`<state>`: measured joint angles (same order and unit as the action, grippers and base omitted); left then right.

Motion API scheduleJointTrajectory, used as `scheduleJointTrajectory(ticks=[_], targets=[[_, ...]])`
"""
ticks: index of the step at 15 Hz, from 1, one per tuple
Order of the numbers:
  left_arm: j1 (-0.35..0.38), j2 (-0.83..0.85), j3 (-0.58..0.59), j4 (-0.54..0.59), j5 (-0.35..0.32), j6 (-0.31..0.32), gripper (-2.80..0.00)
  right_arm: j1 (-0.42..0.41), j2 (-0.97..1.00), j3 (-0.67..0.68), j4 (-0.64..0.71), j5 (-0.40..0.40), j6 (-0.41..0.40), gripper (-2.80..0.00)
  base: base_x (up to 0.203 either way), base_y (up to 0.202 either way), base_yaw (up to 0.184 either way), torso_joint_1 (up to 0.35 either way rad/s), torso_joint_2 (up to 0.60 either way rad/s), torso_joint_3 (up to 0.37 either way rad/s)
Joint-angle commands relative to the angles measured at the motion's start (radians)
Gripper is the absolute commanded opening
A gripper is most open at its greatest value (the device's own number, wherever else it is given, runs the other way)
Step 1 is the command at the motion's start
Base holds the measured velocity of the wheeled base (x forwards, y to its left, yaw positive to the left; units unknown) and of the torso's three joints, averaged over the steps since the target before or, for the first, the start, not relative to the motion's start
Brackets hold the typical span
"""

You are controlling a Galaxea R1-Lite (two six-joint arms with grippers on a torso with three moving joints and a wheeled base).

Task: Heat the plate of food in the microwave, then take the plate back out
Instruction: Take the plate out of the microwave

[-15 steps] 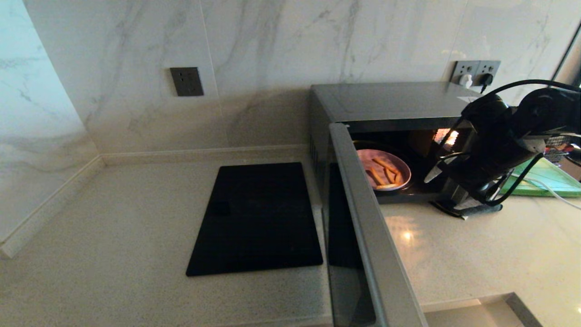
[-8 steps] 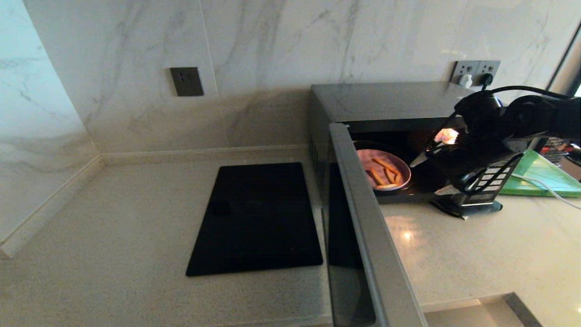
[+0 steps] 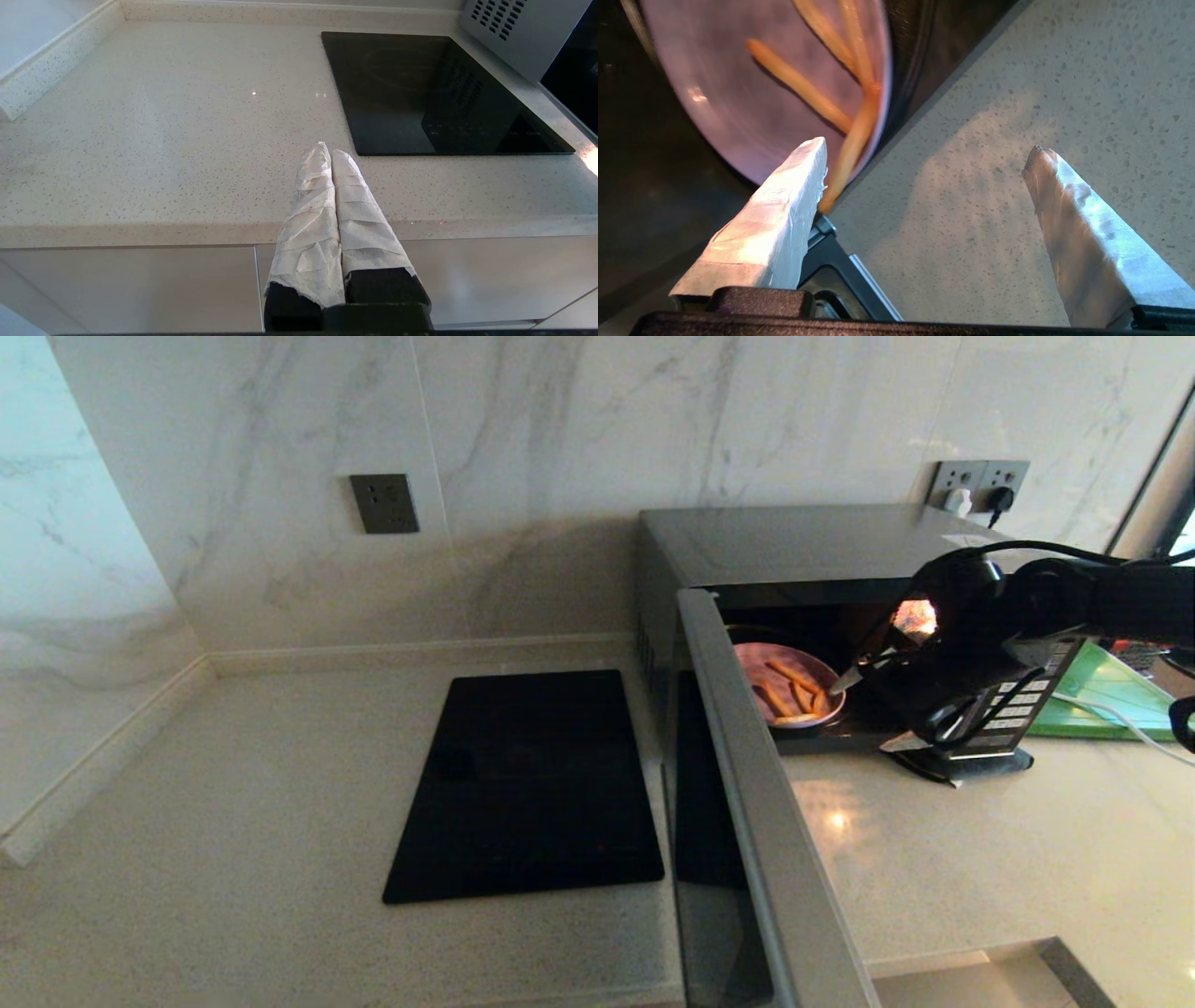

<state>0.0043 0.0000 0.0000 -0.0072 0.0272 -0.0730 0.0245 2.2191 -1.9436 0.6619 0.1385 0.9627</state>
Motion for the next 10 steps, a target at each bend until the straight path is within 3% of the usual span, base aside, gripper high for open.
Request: scheduleJointTrajectory(ticks=[1,10], targets=[[0.000,0.002,0.000,0.000,0.000,-0.001,-2.80,0.009,0.016,0.003,0.004,0.003,0.005,0.00,0.000,0.000,0.000,0.000,0.00,0.000],[0.000,0.002,0.000,0.000,0.000,-0.001,-2.80,0.020,0.059,0.003,0.005,0.001,0.005,0.00,0.000,0.000,0.000,0.000,0.00,0.000]])
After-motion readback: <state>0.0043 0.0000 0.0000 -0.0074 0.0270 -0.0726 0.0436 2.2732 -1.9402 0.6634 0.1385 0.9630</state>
